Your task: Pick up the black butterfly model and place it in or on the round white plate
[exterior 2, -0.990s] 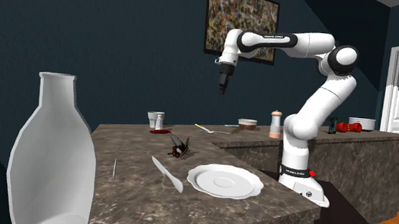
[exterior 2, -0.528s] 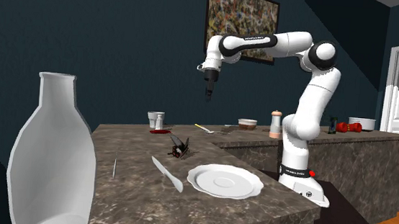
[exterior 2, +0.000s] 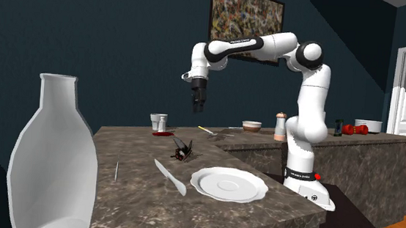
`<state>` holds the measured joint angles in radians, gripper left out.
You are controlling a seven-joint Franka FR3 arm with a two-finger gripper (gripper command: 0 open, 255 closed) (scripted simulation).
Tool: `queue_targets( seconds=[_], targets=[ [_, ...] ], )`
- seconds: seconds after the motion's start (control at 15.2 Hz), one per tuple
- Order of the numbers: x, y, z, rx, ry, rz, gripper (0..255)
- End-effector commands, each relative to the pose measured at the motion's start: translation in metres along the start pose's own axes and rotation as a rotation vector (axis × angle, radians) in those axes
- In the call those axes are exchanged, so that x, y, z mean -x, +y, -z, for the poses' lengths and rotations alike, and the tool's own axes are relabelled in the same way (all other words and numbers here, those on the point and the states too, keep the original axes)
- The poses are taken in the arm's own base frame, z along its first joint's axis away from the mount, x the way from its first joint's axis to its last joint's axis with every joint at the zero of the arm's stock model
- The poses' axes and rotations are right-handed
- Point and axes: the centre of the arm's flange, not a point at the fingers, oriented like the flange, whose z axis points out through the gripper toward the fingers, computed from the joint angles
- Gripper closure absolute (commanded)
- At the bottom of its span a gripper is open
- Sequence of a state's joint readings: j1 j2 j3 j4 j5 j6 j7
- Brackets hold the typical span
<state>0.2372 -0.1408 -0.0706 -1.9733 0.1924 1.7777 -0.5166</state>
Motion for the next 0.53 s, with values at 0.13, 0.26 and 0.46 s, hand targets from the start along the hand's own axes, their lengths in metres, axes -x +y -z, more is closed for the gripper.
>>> queue_targets(
  seconds=[0.13,0.26,0.46],
  targets=[
    [-0.042,-0.014,-0.033,-0.064,-0.044,0.146,0],
    [-0.061,-0.025,-0.049,-0.096,-0.066,0.217,0],
    [-0.088,-0.045,-0.072,-0.143,-0.098,0.325,0]
  ],
)
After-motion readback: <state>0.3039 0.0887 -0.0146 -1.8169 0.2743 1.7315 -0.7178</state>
